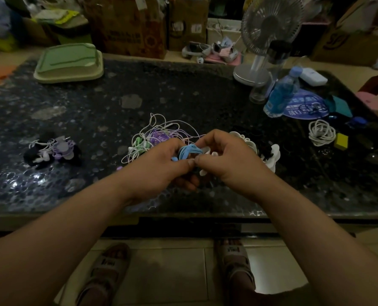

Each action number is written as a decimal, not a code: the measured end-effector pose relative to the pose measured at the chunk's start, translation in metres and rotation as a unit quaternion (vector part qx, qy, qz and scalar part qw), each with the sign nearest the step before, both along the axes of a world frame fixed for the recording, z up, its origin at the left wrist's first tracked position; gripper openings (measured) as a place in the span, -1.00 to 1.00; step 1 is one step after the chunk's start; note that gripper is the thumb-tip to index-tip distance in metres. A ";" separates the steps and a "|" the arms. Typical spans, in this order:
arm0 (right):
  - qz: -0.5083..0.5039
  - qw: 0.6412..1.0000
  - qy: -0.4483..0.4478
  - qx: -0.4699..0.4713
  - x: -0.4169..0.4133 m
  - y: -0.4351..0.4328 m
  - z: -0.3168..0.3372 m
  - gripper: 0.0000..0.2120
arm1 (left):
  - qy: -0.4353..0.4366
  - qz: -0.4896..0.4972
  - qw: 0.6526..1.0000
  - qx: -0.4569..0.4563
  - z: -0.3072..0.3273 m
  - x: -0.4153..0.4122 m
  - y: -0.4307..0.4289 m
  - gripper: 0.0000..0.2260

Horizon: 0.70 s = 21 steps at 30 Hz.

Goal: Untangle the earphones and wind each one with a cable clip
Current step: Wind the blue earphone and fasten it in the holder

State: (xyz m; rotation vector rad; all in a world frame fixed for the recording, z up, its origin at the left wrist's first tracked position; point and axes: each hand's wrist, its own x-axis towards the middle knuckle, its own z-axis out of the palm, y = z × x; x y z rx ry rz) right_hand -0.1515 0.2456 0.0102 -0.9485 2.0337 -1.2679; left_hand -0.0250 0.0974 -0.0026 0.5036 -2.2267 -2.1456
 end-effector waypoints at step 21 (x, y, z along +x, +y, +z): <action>0.049 0.996 -0.071 0.018 -0.005 0.006 0.006 -0.68 | -0.006 0.051 0.998 0.035 -0.001 -0.001 0.002 -0.79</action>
